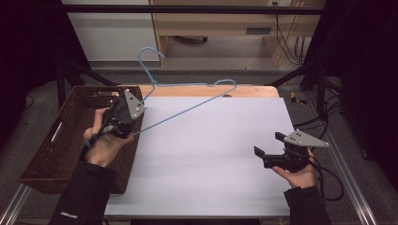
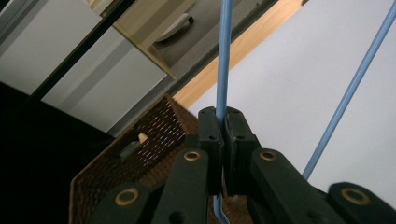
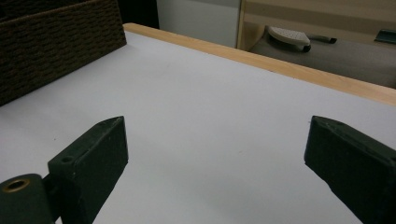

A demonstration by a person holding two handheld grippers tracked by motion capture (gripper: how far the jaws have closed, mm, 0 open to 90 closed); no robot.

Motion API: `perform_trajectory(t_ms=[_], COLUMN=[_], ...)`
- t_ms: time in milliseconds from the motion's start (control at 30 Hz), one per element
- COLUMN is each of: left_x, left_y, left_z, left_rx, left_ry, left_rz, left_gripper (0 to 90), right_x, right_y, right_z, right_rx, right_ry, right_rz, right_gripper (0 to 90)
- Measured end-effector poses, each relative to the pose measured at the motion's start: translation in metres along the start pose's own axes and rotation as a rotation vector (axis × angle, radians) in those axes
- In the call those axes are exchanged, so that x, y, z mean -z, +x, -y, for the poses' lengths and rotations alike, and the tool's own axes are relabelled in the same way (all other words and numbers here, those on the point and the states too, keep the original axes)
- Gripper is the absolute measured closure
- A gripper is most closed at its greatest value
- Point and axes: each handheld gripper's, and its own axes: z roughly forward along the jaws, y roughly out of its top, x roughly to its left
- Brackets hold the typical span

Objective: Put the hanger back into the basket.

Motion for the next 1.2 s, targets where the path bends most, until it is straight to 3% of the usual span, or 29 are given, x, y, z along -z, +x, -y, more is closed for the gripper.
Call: perform_trajectory(t_ms=[500,700,967,1133,1200], left_x=[0.007,0.003,-0.003,-0.004,-0.006], left_y=[0.057,0.071,0.091,0.099,0.103], left_z=[0.045,0.062,0.080,0.086,0.092], left_rx=[0.093,0.127,0.164,0.172,0.172], left_ry=[0.076,0.106,0.153,0.188,0.209], left_rz=[-0.092,-0.089,-0.038,-0.053,-0.084], left_gripper=[87.4,87.4,87.4,87.4,87.4], right_x=[-0.006,-0.006,-0.009,-0.009,-0.009], right_y=[-0.001,-0.001,0.000,0.000,0.000], right_z=[0.013,0.013,0.015,0.015,0.015], right_rx=[-0.005,-0.003,0.001,0.000,0.002], right_ry=[0.039,0.041,0.048,0.047,0.048], right_rz=[-0.023,-0.028,-0.031,-0.031,-0.032], right_gripper=[6.8,7.0,7.1,7.1,7.1])
